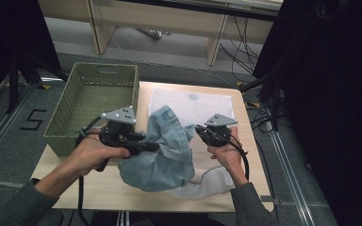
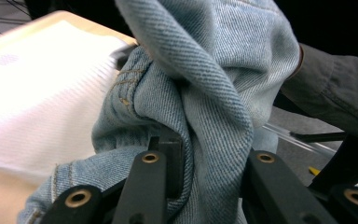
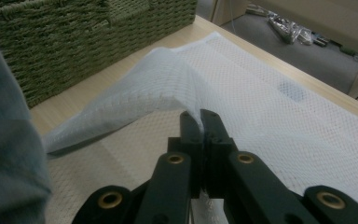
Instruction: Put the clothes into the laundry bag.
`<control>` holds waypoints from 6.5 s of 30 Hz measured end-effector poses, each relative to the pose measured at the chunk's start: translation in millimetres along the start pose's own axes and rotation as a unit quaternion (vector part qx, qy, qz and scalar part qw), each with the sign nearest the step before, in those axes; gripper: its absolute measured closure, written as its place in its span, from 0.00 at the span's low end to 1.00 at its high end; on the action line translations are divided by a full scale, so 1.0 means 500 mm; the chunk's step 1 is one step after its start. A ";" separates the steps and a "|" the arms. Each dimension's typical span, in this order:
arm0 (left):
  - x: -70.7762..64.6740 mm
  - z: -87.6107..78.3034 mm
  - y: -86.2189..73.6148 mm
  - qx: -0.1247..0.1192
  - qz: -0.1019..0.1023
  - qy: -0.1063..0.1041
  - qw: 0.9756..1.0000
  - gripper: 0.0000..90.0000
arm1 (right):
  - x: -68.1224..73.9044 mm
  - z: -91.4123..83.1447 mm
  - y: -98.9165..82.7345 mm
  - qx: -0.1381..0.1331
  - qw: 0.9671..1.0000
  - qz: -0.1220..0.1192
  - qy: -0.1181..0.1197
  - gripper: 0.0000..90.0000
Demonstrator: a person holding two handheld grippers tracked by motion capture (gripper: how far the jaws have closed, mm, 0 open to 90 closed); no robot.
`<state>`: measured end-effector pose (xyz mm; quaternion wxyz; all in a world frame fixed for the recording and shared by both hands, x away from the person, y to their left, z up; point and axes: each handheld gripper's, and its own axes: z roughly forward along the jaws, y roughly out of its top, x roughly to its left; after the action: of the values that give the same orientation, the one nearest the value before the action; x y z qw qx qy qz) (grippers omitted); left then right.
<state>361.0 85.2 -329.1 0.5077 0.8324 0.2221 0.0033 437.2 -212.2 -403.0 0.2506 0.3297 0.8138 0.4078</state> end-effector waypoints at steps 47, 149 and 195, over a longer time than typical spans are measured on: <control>0.047 0.297 -0.071 0.070 0.021 0.089 0.993 0.63 | 0.026 -0.045 0.005 -0.016 1.000 -0.023 0.004 1.00; 0.166 0.222 -0.029 0.077 0.106 0.130 0.983 0.98 | 0.116 0.016 -0.074 0.106 0.993 -0.059 -0.003 0.84; 0.167 0.204 -0.017 0.065 0.103 0.135 0.983 0.98 | 0.134 -0.015 -0.029 0.093 0.993 -0.071 -0.033 0.76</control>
<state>456.6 33.5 -404.3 0.4150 0.8739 0.2012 0.1534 383.4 -172.9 -419.9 0.2734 0.3059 0.8612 0.3001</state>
